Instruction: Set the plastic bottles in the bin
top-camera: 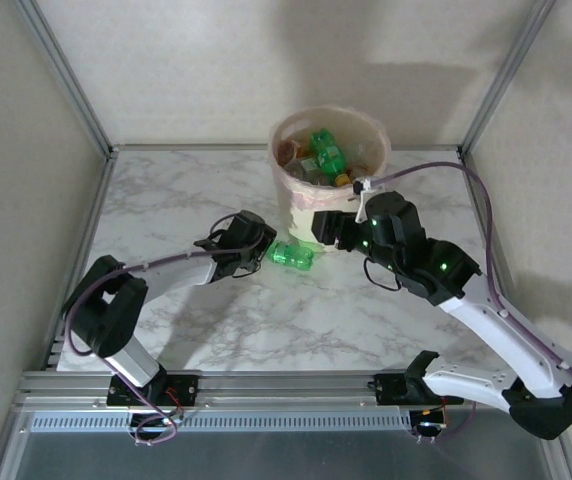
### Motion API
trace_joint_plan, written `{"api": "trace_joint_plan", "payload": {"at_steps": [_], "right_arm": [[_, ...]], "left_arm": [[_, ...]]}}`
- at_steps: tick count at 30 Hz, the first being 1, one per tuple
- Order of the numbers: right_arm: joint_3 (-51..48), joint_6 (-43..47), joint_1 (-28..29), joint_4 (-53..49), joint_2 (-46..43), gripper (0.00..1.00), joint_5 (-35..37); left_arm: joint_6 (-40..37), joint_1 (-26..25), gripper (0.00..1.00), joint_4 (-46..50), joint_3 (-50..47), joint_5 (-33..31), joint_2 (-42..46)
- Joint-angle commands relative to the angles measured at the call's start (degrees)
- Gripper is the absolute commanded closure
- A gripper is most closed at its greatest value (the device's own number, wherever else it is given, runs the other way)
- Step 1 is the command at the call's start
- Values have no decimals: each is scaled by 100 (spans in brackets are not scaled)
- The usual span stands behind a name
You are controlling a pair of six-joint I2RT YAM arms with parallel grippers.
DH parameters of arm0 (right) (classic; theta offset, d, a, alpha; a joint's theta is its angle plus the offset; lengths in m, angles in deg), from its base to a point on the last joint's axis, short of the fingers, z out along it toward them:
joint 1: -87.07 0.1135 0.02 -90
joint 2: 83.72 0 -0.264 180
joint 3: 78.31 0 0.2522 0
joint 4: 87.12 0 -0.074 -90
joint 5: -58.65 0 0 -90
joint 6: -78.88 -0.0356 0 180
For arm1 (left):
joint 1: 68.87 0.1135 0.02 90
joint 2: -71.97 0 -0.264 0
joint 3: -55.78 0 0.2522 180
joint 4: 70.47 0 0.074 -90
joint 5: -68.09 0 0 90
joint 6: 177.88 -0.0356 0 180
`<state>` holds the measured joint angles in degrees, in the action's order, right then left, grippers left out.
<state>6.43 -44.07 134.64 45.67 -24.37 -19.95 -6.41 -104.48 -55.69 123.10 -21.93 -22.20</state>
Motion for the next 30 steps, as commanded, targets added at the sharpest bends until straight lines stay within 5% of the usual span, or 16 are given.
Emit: {"api": "trace_joint_plan", "payload": {"at_steps": [1, 12, 21, 30], "right_arm": [[-252, -252, 67, 159, -255, 28, 174], [-619, -398, 79, 163, -570, 28, 288], [-615, -445, 94, 150, -699, 29, 351], [-1028, -646, 120, 181, -946, 29, 325]], "left_arm": [[146, 93, 35, 167, 278, -252, -315], [-84, 160, 33, 823, 1012, -256, -1193], [-511, 160, 50, 1302, 1516, -140, -1766], [-912, 153, 65, 1425, 1397, -190, -1391]]}}
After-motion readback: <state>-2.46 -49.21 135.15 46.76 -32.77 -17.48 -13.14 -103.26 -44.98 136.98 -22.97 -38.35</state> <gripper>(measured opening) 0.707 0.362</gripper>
